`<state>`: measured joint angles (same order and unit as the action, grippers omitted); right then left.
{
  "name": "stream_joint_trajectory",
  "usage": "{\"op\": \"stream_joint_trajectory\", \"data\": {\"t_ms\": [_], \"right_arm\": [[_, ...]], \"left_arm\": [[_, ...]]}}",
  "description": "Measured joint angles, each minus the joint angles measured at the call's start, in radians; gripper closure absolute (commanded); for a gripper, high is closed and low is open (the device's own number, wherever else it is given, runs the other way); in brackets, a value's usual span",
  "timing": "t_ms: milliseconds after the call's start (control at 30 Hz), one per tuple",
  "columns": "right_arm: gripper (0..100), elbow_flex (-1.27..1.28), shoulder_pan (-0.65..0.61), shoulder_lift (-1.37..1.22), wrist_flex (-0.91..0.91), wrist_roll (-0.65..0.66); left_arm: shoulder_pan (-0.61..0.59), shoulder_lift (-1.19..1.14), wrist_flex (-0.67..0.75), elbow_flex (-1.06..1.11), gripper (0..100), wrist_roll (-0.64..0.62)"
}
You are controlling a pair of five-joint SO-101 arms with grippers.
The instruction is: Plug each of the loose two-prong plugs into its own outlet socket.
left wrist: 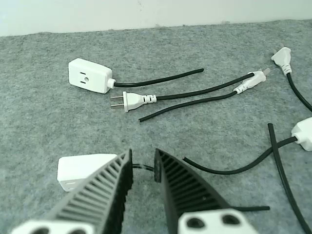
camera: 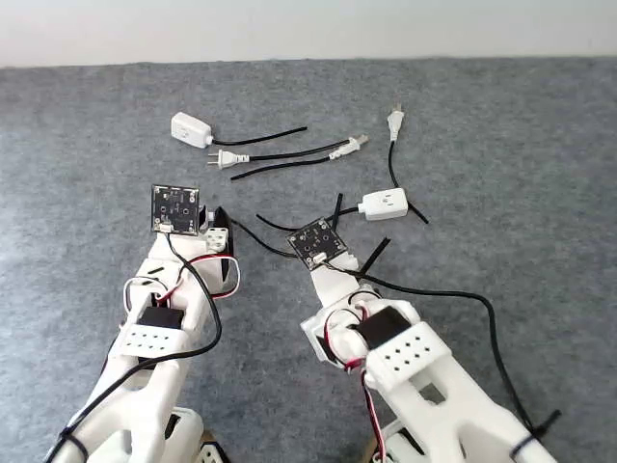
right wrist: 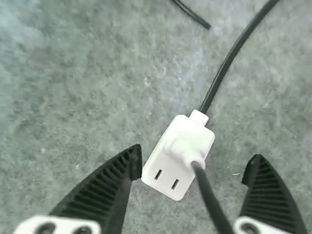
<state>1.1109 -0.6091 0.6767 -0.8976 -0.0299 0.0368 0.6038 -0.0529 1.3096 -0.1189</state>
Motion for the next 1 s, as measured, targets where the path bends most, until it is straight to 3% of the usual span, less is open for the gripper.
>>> {"op": "stream_joint_trajectory", "data": {"t_ms": [267, 533, 733, 1000], "right_arm": [[68.2, -0.025, 0.005, -0.213, 0.026, -0.005], [99.5, -0.051, 0.009, -0.261, 0.058, -0.005], [98.9, -0.051, 0.052, -0.261, 0.061, 0.021], [99.1, -0.101, 0.273, -0.133, -0.064, 0.032]], "left_arm": [[0.002, 0.000, 0.000, 0.000, 93, 0.000], [0.002, 0.000, 0.000, 0.000, 93, 0.000], [0.002, 0.000, 0.000, 0.000, 93, 0.000], [0.002, 0.000, 0.000, 0.000, 93, 0.000]]}}
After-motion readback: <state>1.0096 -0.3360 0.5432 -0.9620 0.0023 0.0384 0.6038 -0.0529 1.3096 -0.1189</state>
